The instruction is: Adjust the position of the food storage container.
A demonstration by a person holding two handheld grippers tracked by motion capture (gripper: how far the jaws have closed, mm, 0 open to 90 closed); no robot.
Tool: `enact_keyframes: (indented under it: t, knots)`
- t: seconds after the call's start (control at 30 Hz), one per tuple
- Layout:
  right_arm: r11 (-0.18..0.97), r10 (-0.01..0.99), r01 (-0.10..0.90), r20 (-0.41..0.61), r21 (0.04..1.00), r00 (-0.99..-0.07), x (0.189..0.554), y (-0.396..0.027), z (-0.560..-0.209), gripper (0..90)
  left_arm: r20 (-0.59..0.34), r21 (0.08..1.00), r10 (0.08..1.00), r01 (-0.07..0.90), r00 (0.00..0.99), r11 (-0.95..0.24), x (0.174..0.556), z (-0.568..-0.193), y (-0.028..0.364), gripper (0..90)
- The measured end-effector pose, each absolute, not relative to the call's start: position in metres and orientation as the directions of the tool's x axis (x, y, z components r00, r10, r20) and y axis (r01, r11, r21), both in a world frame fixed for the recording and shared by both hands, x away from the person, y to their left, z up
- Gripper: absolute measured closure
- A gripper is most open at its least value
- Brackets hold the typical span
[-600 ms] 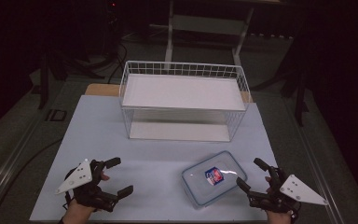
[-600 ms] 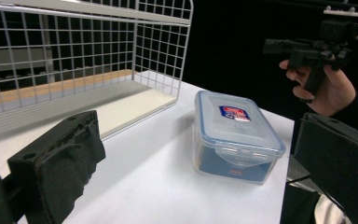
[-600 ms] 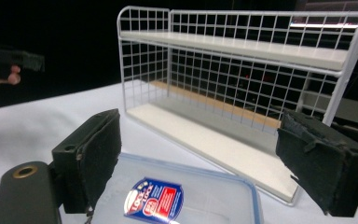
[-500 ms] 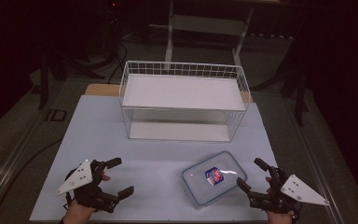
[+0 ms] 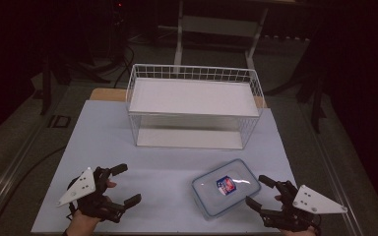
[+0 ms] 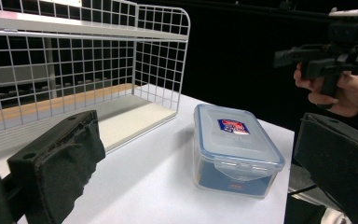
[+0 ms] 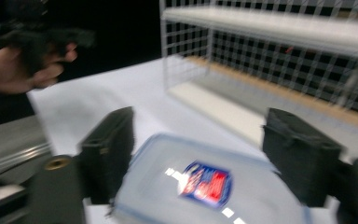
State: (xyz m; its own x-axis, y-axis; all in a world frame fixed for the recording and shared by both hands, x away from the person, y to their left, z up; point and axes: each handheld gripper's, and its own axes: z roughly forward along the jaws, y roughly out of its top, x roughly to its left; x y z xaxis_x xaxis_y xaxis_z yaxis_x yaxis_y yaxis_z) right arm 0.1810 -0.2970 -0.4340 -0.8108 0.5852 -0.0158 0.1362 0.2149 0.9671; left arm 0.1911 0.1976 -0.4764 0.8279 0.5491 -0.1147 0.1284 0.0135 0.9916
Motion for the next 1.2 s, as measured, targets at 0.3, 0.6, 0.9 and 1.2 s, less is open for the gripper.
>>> enact_keyframes:
  t: [0.3,0.6,0.9,1.2]
  knots:
    - [0.301,0.505,0.242,0.061,0.923,-0.861,0.18,-0.296,-0.457,58.8,-0.118,0.991,0.548,0.133,0.828,0.012,0.192,-0.477,0.198,0.5]
    - [0.41,0.421,0.272,0.084,0.871,-0.903,0.184,-0.292,-0.48,87.6,-0.117,0.991,0.548,0.136,0.828,0.006,0.193,-0.478,0.196,0.6]
    - [0.55,0.356,0.273,0.074,0.789,-0.932,0.189,-0.277,-0.503,89.9,-0.129,0.988,0.538,0.151,0.833,0.003,0.194,-0.48,0.195,0.5]
    - [0.629,0.311,0.235,0.038,0.741,-0.95,0.194,-0.257,-0.512,90.0,-0.13,0.989,0.537,0.15,0.833,0.008,0.195,-0.48,0.196,0.6]
